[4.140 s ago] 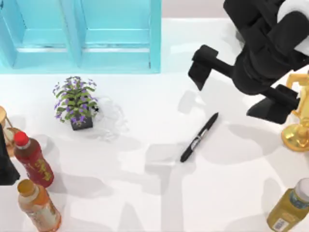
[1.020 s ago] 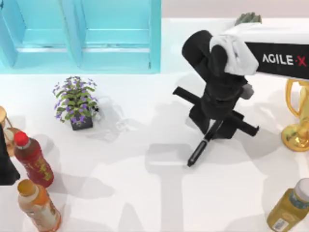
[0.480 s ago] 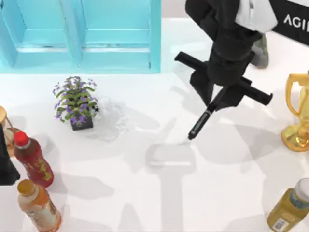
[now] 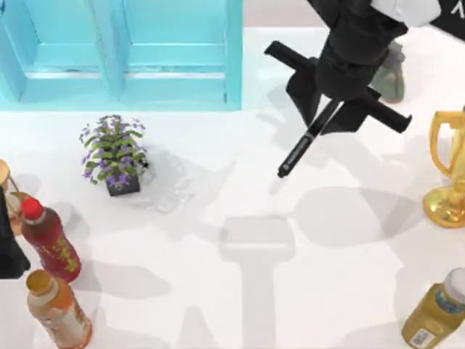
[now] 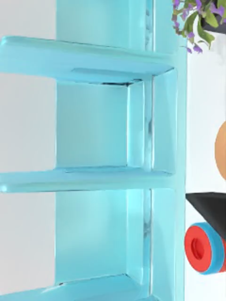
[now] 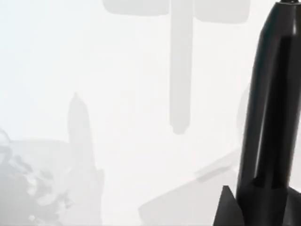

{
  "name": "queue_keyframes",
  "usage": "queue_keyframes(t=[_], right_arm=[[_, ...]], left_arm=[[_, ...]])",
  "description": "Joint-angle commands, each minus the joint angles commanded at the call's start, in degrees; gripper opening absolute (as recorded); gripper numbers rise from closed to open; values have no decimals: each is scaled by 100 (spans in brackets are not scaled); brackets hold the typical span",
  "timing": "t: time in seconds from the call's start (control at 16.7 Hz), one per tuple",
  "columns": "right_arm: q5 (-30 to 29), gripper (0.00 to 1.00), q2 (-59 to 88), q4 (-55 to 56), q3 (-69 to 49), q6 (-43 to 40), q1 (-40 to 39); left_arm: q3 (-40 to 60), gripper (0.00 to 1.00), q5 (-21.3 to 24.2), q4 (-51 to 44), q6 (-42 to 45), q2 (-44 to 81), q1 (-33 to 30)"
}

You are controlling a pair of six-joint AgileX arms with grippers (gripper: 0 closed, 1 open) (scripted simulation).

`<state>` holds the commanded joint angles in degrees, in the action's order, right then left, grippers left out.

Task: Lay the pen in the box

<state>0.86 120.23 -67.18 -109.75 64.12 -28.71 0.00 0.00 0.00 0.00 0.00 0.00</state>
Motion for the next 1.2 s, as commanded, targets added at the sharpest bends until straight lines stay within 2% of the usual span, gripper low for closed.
queue_keyframes(t=[0.24, 0.48, 0.84, 1.02, 1.2], right_arm=[[126, 0, -476, 513, -816, -241, 826], [156, 0, -884, 674, -978, -538, 2384], [29, 0, -1116, 72, 419, -836, 5331], [-30, 0, -1046, -333, 1176, -877, 6151], [-52, 0, -976, -520, 1438, -877, 6425]], left_arm=[[0, 100, 0, 0, 0, 0, 0], [0, 100, 0, 0, 0, 0, 0], [0, 100, 0, 0, 0, 0, 0], [0, 100, 0, 0, 0, 0, 0], [0, 100, 0, 0, 0, 0, 0]])
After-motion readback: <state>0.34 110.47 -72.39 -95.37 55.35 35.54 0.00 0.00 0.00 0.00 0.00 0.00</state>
